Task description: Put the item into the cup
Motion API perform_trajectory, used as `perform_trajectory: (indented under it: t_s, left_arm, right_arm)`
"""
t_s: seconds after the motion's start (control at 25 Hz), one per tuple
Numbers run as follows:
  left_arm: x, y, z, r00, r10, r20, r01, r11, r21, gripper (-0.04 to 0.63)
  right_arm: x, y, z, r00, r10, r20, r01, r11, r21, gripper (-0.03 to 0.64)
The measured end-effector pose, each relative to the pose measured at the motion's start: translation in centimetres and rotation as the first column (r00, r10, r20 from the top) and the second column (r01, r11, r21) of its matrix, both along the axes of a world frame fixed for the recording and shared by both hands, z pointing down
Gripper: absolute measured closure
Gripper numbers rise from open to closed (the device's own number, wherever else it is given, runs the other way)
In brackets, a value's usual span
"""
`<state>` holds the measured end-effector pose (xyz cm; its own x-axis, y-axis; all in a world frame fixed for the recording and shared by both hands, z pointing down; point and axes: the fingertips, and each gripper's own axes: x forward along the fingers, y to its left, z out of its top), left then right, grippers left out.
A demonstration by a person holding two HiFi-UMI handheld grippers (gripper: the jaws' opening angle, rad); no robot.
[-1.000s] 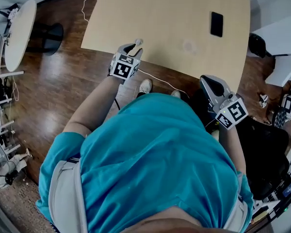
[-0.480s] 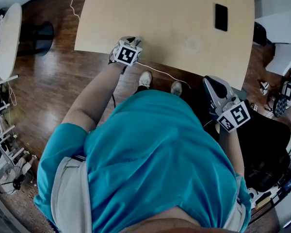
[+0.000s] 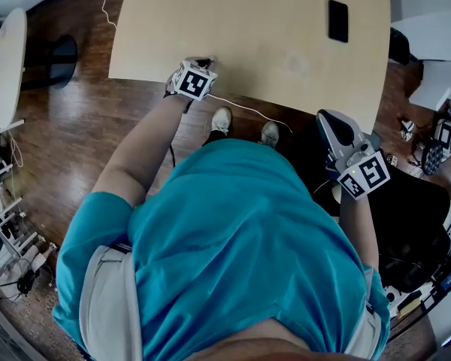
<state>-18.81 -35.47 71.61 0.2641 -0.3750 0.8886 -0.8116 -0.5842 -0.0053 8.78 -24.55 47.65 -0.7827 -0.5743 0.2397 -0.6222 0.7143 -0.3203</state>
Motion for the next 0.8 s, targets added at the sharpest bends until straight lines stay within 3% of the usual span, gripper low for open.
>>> perform_trajectory:
  t_s: [0.2, 0.48, 0.8]
  left_arm:
    - [2.3, -0.3, -1.9, 0.996, 0.041, -0.082, -0.039, 0.999, 0.034, 0.577]
    - [7.3, -0.5, -8.6, 0.977, 0.134, -0.164, -0.111, 0.984, 0.139, 0.578]
    - [16.8, -0.3, -14.8, 0.921, 0.321, -0.220, -0.271, 0.934, 0.233, 0.578]
  right_arm:
    - [0.5, 0.2, -0.4, 1.000, 0.013, 0.002, -0.013, 1.000, 0.007, 0.615]
    - [1.5, 1.0, -0.7, 1.000, 0.028, 0.012, -0.028, 0.999, 0.023, 0.615]
    - [3.7, 2.3, -0.8, 0.997, 0.070, 0.025, -0.071, 0.997, 0.032, 0.615]
